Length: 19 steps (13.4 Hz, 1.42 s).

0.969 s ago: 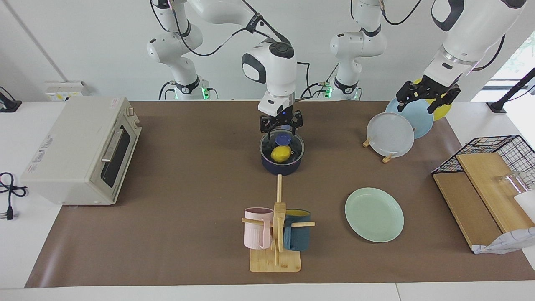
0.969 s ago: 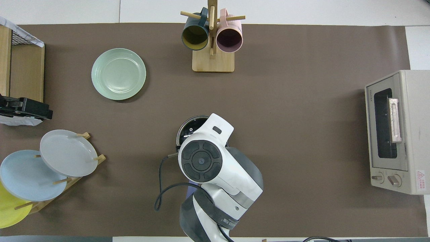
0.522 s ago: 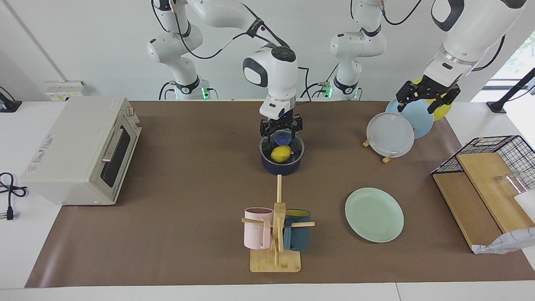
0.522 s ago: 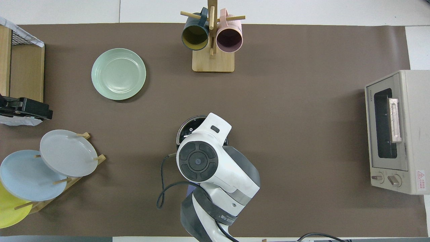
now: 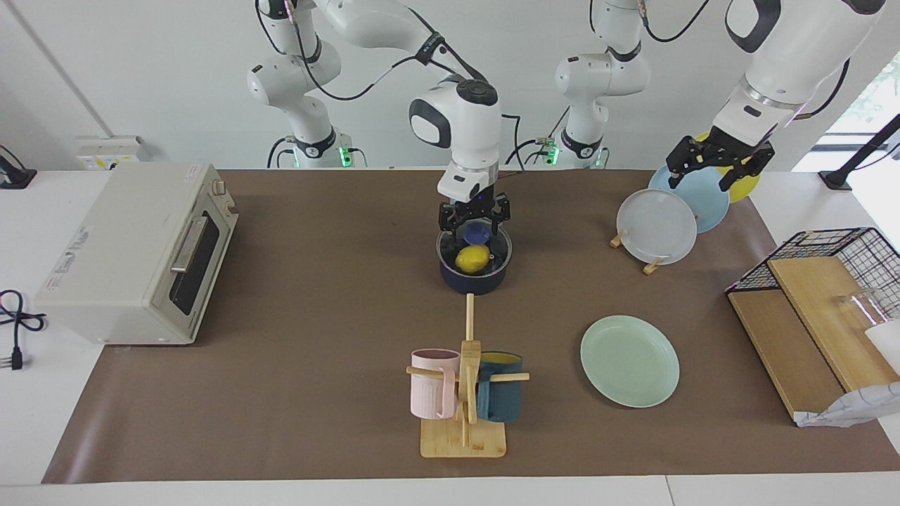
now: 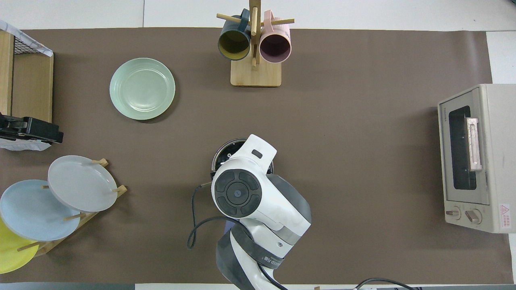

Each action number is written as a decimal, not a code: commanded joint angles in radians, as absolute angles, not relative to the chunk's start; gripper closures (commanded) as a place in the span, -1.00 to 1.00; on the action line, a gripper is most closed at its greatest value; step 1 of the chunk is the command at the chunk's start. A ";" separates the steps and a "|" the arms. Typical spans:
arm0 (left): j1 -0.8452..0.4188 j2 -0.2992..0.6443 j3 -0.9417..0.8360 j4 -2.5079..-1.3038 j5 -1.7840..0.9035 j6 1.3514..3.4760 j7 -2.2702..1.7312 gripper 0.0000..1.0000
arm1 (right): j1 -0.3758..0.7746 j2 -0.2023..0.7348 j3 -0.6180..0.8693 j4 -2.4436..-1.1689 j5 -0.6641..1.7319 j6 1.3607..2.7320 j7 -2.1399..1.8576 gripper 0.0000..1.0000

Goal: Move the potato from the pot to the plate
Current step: 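Grasp the blue knob of the glass lid with the right gripper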

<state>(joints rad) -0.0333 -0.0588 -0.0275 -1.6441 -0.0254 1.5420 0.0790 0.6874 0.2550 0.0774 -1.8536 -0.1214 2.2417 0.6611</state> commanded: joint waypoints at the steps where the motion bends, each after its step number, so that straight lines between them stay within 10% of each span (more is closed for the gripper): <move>1: -0.028 -0.081 -0.037 -1.663 -0.008 1.537 0.081 -1.00 | 0.686 0.265 0.078 -1.842 -0.140 2.250 0.658 -0.76; 10: -0.020 -0.081 -0.034 -1.663 -0.008 1.539 0.080 -1.00 | 0.681 0.265 0.078 -1.813 -0.133 2.227 0.658 -0.31; 14: -0.029 -0.081 -0.034 -1.664 -0.009 1.560 0.077 -1.00 | 0.680 0.267 0.078 -1.804 -0.137 2.210 0.655 0.29; 19: -0.061 -0.080 -0.041 -1.664 -0.008 1.566 0.009 -1.00 | 0.565 0.287 0.077 -1.649 -0.126 2.049 0.475 0.29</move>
<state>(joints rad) -0.0395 -0.0588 -0.0440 -1.6441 -0.0254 1.5470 0.0469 0.6477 0.2604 0.0687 -1.7276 -0.1238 2.0953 0.5807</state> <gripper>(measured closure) 0.000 0.335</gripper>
